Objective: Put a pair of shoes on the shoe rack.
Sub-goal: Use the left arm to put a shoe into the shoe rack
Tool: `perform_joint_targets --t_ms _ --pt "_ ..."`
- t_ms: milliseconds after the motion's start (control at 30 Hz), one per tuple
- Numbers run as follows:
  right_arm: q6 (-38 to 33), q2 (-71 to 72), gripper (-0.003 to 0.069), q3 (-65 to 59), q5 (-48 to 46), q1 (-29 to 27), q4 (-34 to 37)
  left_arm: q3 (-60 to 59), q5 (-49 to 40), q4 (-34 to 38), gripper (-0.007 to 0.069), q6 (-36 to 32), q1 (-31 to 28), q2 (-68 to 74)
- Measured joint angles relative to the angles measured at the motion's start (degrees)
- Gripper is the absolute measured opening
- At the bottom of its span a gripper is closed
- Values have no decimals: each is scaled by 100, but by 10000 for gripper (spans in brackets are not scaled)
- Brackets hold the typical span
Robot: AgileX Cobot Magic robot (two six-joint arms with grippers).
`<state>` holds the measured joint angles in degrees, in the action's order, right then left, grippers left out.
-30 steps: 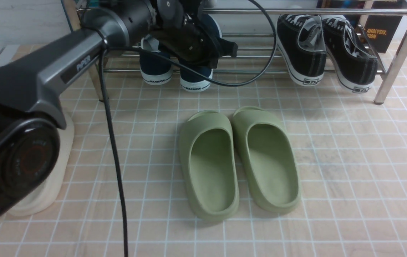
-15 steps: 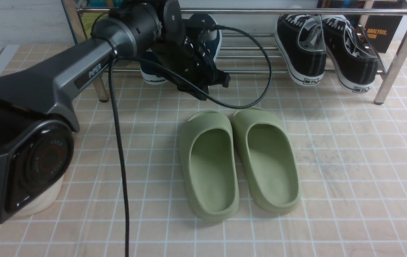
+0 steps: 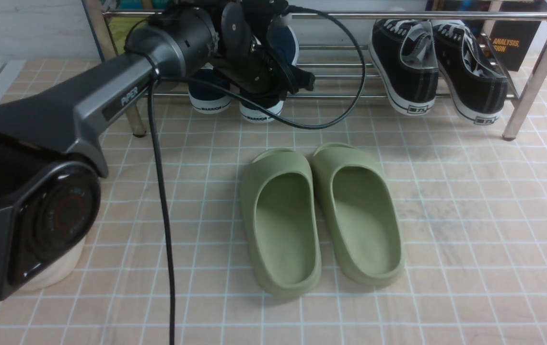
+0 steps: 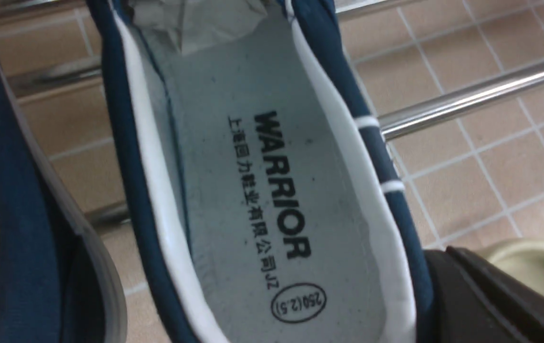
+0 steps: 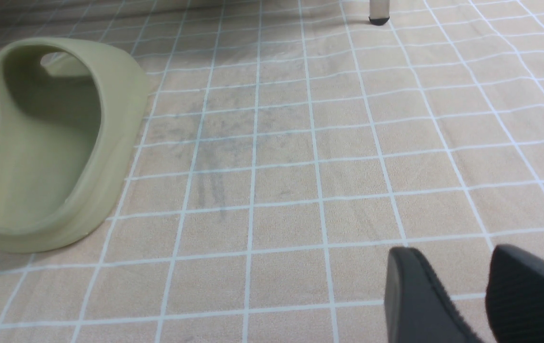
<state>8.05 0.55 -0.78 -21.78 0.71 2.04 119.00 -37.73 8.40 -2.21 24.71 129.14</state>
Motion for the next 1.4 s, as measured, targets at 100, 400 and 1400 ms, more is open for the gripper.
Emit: perform_joint_targets --t_ms 100,400,1400 --pt "0 0 238 0 0 0 0 0 -690 124 17 58 -11 -70" --pt "0 0 238 0 0 0 0 0 -2109 -603 20 8 -11 -500" --pt "0 0 238 0 0 0 0 -5 -896 -1785 22 2055 -11 -190"
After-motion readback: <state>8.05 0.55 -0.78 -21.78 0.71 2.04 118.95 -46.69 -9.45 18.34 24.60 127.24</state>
